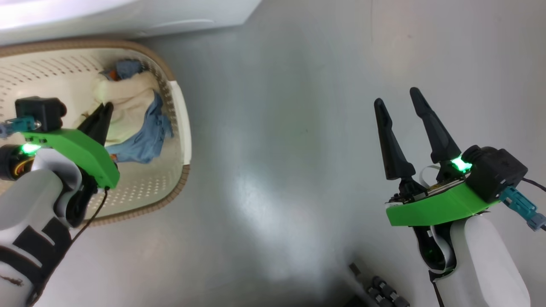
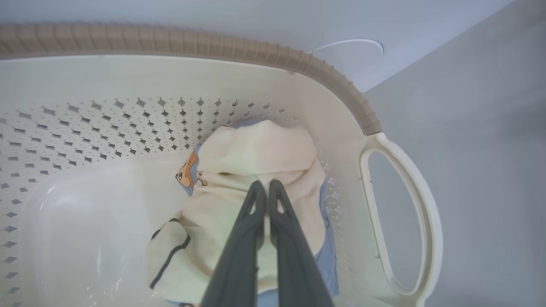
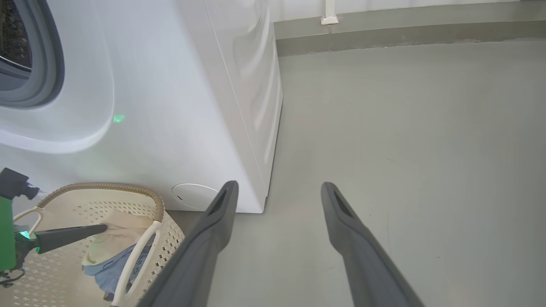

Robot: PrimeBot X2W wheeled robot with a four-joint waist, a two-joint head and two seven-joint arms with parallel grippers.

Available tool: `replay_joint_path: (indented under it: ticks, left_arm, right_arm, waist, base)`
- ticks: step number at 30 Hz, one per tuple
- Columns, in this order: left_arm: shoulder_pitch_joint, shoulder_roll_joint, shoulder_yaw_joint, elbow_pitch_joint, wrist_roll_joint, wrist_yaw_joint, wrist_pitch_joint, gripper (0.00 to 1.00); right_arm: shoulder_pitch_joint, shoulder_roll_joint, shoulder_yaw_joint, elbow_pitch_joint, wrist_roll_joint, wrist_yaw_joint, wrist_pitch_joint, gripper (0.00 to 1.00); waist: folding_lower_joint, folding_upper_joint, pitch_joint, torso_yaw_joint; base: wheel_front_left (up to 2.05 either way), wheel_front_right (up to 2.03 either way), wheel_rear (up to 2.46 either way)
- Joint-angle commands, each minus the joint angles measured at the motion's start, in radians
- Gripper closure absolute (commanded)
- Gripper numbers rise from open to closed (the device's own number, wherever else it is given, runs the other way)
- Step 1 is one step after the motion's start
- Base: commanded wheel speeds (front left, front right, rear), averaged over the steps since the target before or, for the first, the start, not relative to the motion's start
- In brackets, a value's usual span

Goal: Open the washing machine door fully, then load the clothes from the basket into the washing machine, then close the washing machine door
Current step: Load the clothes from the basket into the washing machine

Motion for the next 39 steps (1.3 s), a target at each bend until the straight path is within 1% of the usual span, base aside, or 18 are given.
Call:
replay_joint_path:
  ticks: [1,7,10,20,31,39]
  left_arm:
    - [0.039,0.031,0.061,-0.021,0.025,-0.001,-0.006,1.0]
    - [0.126,0.022,0.195,-0.059,0.092,-0.001,-0.006,1.0]
    - [0.155,0.016,0.229,-0.071,0.117,-0.001,-0.006,1.0]
    - [0.302,-0.021,0.425,-0.139,0.23,-0.001,-0.006,1.0]
    - [0.514,-0.072,0.657,-0.259,0.38,-0.001,-0.006,1.0]
    - [0.665,-0.099,0.778,-0.381,0.487,-0.001,-0.006,1.0]
  right_arm:
    - [0.024,0.002,0.014,-0.006,-0.008,0.002,-0.012,0.0]
    - [0.012,-0.004,0.017,0.037,-0.002,0.002,-0.012,0.0]
    - [0.01,-0.01,0.018,0.051,0.003,0.002,-0.012,0.0]
    - [0.036,-0.045,0.018,0.114,0.027,0.002,-0.012,0.0]
    - [0.127,-0.083,0.001,0.166,0.064,0.002,-0.012,0.0]
    - [0.219,-0.101,-0.043,0.173,0.086,0.002,-0.012,0.0]
  waist:
    - [0.0,0.0,-0.043,0.028]
    - [0.0,0.0,-0.128,0.067]
    - [0.0,0.0,-0.157,0.081]
    - [0.0,0.0,-0.304,0.148]
    - [0.0,0.0,-0.499,0.205]
    - [0.0,0.0,-0.605,0.244]
  base:
    - [0.0,0.0,0.0]
    - [0.0,0.0,0.0]
    - [0.0,0.0,0.0]
    - [0.0,0.0,0.0]
    - [0.0,0.0,0.0]
    - [0.0,0.0,0.0]
